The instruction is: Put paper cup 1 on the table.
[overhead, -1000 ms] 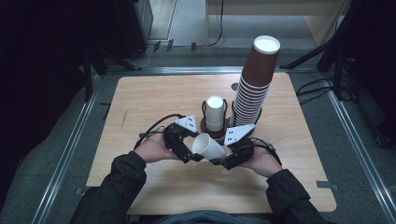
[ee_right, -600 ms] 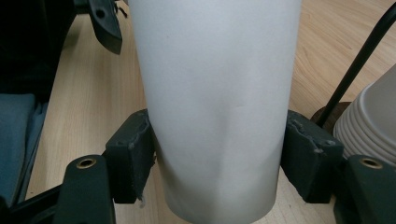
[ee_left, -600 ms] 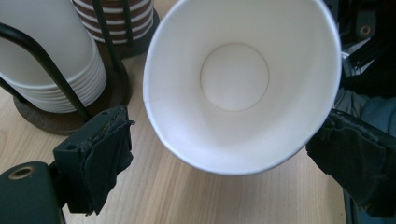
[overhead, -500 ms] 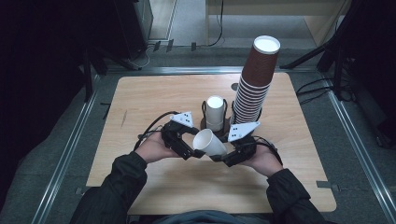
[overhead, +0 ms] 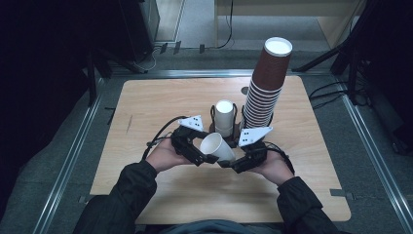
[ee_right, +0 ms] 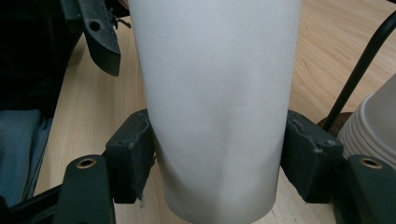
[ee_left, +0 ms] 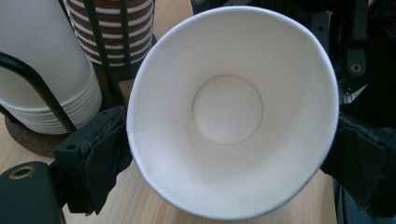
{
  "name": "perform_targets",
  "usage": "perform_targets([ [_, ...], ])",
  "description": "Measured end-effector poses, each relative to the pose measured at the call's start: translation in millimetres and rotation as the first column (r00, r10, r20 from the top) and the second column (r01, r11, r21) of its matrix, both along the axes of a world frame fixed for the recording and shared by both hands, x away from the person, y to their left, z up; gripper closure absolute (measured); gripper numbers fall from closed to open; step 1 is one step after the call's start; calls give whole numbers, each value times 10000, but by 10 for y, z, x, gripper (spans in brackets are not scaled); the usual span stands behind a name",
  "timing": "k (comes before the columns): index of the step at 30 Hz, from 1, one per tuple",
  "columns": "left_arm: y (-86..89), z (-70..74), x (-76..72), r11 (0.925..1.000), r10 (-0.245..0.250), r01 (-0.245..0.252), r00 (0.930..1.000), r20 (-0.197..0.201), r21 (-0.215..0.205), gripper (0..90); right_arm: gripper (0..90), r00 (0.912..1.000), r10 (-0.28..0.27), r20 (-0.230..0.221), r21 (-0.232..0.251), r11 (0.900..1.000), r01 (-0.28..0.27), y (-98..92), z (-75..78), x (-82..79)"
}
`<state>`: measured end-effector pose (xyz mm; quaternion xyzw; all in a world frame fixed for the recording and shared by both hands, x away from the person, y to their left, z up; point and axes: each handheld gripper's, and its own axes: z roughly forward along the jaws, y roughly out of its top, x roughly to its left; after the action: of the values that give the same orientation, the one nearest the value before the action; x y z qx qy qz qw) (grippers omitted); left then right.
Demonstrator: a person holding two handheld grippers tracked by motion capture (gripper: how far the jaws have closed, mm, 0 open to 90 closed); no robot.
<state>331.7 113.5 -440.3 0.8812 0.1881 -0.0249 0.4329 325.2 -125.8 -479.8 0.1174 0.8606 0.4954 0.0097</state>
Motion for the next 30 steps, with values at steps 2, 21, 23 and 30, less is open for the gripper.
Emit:
perform_targets([
  [2, -2, 1, -1, 10000, 25, -25, 10000, -7, -61, 70, 320, 10000, -17, -64, 62, 10000, 17, -1, 0, 1],
  [21, 4, 6, -16, 9979, 203, -202, 9998, 14, -621, 217, 322, 9992, 194, -341, 339, 9993, -183, 33, -16, 9],
  [23, 9, 12, -18, 9979, 173, -173, 9998, -13, -621, 228, 321, 9992, 209, -352, 351, 9992, -197, 33, -16, 10],
  [30, 27, 14, -6, 9986, 20, -24, 10000, -88, -530, 234, 253, 9980, 132, -617, 49, 9999, -129, 50, -20, 9],
])
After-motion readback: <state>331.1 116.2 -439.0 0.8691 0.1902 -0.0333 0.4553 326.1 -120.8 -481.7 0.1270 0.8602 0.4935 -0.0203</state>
